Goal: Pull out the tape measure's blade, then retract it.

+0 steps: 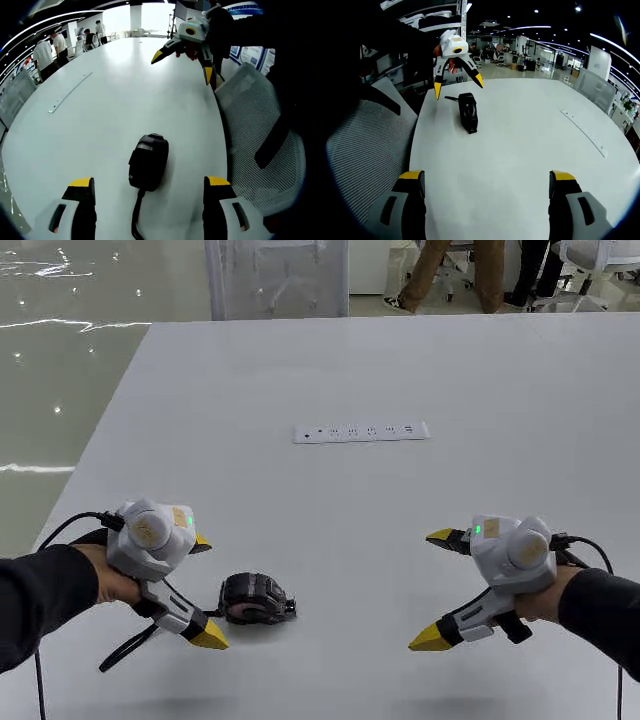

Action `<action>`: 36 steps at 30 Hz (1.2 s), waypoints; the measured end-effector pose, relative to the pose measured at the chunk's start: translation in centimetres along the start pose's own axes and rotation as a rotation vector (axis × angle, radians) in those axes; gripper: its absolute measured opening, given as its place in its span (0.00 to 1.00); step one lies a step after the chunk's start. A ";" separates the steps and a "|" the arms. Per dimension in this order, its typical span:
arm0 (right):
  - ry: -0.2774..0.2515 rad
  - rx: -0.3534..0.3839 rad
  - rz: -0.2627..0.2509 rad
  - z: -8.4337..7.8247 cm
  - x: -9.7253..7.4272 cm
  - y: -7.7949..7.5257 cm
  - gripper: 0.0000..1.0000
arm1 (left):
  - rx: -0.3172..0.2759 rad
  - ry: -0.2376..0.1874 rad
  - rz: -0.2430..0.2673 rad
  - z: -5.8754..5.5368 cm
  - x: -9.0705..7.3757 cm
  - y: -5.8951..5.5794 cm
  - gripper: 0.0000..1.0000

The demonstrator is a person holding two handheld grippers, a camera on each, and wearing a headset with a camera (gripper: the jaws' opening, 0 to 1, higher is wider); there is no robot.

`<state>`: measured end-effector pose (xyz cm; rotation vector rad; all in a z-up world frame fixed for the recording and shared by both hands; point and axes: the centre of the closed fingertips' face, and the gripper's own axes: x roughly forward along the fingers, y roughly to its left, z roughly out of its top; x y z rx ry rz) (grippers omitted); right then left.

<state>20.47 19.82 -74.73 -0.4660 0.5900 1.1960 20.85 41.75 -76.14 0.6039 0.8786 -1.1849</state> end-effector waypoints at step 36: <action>0.034 -0.121 0.163 5.1 12.5 2.6 0.79 | 0.293 0.069 -0.068 1.5 5.6 0.0 0.34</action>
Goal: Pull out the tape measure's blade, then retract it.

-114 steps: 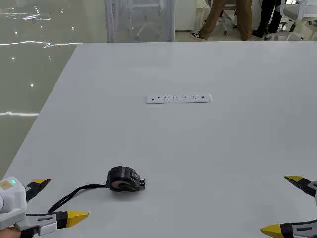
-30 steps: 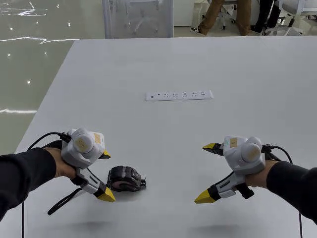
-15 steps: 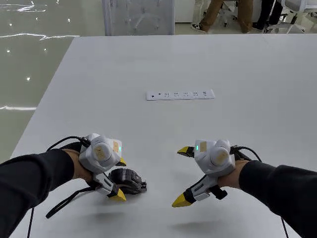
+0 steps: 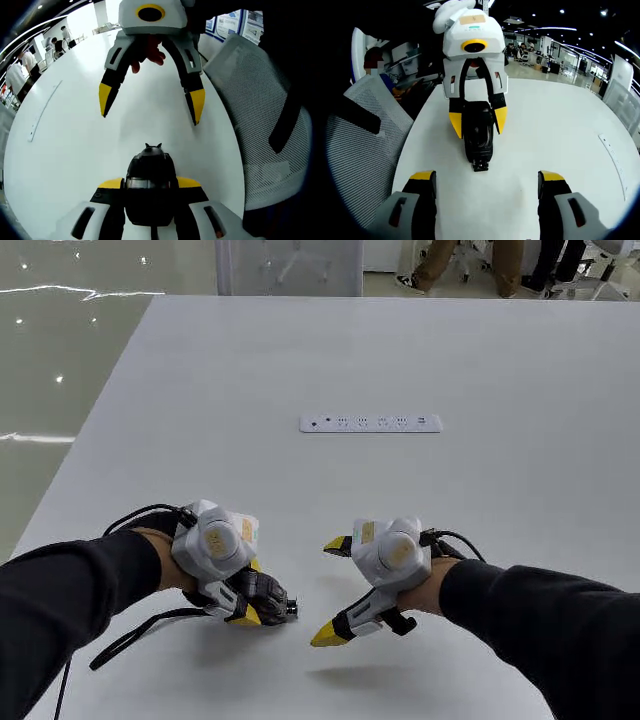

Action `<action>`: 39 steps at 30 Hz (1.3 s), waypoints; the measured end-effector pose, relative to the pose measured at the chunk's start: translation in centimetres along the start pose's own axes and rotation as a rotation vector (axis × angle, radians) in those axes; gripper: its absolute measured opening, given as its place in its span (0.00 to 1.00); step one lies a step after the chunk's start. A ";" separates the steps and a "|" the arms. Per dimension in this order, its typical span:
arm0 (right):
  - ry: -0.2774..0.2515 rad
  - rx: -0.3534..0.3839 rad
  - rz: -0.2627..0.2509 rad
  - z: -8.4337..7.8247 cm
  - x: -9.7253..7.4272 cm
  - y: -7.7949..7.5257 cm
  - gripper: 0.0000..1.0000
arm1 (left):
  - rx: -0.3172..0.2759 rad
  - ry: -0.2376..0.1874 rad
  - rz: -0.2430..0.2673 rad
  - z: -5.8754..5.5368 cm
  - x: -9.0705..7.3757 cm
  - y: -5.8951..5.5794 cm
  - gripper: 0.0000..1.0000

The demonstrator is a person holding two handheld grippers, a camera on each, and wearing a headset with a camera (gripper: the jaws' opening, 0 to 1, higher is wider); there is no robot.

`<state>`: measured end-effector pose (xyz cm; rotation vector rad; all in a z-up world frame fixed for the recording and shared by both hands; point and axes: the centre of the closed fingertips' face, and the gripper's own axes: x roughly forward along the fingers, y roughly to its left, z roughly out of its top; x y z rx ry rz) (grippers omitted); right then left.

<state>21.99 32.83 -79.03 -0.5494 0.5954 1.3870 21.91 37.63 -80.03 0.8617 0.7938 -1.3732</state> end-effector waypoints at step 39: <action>0.063 -0.092 0.041 -0.4 4.4 1.2 0.12 | -0.081 -0.027 0.026 -0.1 -0.2 0.0 0.34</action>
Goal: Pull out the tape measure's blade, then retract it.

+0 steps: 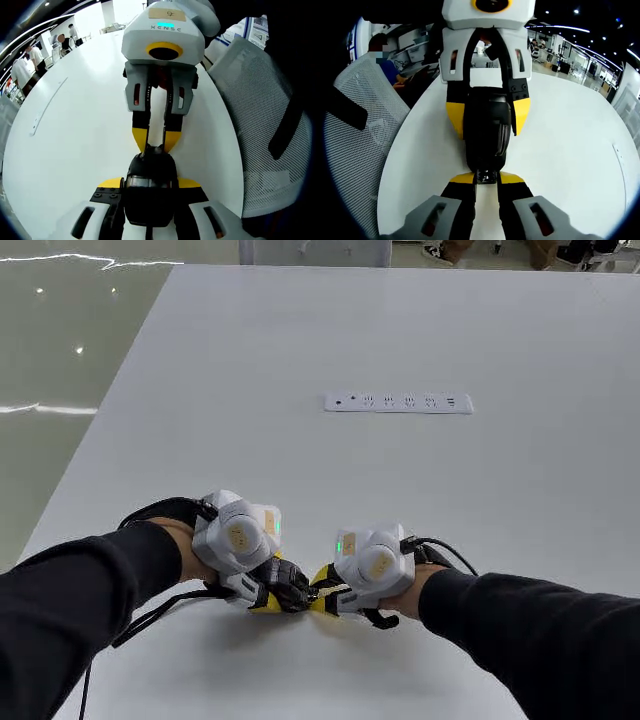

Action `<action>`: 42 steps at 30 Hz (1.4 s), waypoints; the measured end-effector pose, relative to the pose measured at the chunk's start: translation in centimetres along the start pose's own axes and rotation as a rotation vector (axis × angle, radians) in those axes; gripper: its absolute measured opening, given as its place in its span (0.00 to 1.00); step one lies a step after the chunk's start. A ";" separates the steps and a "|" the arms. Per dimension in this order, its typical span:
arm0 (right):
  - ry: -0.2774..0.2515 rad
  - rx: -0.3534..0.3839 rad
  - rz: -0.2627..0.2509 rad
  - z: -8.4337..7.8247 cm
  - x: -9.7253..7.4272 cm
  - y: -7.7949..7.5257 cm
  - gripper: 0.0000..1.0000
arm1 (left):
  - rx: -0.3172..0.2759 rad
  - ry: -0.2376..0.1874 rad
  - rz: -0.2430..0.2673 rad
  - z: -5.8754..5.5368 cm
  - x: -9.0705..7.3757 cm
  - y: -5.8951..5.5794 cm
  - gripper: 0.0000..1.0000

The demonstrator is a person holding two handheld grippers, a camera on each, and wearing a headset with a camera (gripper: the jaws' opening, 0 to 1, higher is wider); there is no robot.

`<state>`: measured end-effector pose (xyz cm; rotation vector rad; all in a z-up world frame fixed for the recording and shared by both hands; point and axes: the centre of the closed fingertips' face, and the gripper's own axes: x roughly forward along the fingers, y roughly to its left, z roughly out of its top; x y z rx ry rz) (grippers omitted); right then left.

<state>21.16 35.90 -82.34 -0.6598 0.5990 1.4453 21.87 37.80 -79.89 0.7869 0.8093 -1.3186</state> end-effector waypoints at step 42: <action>0.051 0.073 0.004 -1.2 -0.8 0.1 0.10 | 0.016 0.019 -0.001 -0.1 0.0 -0.2 0.34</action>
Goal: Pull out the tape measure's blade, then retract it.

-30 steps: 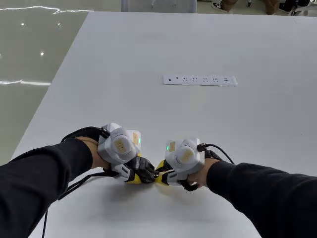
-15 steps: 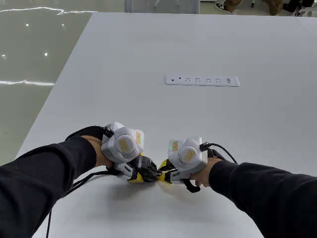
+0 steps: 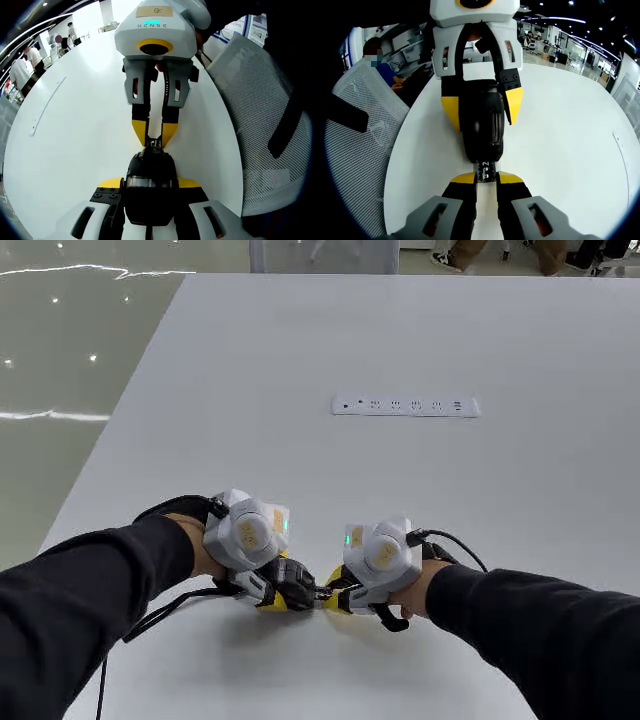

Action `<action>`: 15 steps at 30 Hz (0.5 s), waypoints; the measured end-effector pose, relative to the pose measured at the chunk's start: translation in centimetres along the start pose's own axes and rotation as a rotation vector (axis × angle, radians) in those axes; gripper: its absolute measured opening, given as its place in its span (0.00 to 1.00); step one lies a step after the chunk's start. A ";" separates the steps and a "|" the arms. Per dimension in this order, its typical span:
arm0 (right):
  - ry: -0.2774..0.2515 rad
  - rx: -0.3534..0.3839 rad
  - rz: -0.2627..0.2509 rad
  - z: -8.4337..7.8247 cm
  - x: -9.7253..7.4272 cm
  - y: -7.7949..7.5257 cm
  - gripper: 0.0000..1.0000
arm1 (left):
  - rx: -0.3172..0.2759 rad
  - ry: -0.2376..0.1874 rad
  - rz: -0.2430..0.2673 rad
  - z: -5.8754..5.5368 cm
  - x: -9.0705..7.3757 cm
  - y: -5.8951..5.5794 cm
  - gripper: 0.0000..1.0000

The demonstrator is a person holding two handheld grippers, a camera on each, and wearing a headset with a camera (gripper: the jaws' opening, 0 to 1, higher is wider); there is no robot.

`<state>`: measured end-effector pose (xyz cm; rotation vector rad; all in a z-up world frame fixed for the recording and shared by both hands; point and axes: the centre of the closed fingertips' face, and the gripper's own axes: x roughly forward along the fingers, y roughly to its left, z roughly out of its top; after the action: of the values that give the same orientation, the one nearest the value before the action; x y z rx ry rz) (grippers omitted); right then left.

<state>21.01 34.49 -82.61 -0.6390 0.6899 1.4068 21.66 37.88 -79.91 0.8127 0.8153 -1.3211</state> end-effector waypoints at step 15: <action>0.030 -0.012 0.001 -0.9 -0.8 -0.3 0.10 | -0.028 -0.005 0.015 0.0 0.0 0.1 0.34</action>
<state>21.22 33.31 -82.61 -0.6700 0.7065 1.4058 21.71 37.90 -79.88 0.7915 0.8203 -1.2949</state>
